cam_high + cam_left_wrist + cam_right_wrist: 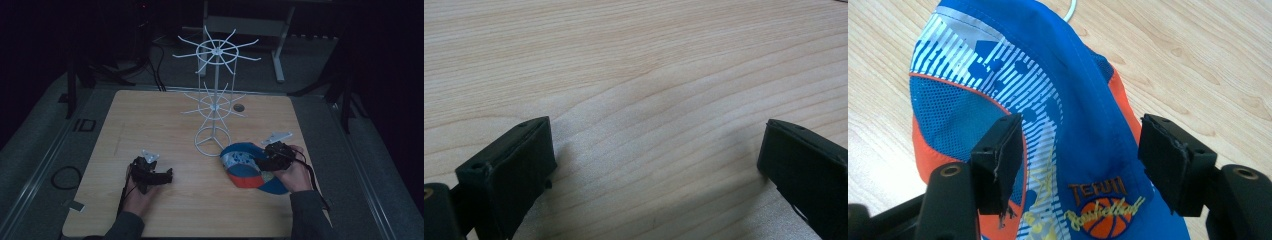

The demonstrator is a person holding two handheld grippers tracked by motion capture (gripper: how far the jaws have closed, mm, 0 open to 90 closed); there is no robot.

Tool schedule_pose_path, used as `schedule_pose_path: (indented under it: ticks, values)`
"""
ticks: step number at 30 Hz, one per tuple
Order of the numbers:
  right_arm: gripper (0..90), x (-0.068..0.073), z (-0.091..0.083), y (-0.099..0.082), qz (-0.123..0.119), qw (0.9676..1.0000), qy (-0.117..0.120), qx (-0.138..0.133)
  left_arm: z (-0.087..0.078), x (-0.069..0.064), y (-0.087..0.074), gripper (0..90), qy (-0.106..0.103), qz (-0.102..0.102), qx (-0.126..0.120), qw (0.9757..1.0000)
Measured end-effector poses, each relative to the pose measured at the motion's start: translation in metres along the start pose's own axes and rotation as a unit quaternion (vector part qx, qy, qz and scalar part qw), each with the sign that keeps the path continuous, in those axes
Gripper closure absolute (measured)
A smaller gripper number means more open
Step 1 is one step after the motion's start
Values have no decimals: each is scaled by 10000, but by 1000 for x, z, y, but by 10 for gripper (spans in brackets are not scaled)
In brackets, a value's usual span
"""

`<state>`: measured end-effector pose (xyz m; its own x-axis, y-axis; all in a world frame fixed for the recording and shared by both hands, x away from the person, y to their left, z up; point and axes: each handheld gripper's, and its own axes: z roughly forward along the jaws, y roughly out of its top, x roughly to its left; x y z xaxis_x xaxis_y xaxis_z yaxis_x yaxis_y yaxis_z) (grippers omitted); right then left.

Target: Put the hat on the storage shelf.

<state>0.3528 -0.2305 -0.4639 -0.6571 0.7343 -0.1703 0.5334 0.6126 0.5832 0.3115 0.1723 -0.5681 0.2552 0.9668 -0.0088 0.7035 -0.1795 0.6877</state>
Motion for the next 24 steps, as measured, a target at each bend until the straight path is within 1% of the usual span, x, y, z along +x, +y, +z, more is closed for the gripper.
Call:
schedule_pose_path:
  ticks: [4,10,17,22,24]
  values:
    - [326,-2,6,4,-22,10000,72,39,0,0,0,23,0,4,8,10000]
    - [285,-2,14,11,-133,9997,148,152,0,0,0,23,-3,3,4,10000]
    - [237,-4,25,20,-178,9991,262,279,0,0,0,24,-5,24,13,10000]
    - [205,-3,32,28,-234,9985,371,337,0,0,0,24,-5,15,13,10000]
    - [188,-3,35,30,-260,9983,369,355,0,0,0,25,-4,13,12,10000]
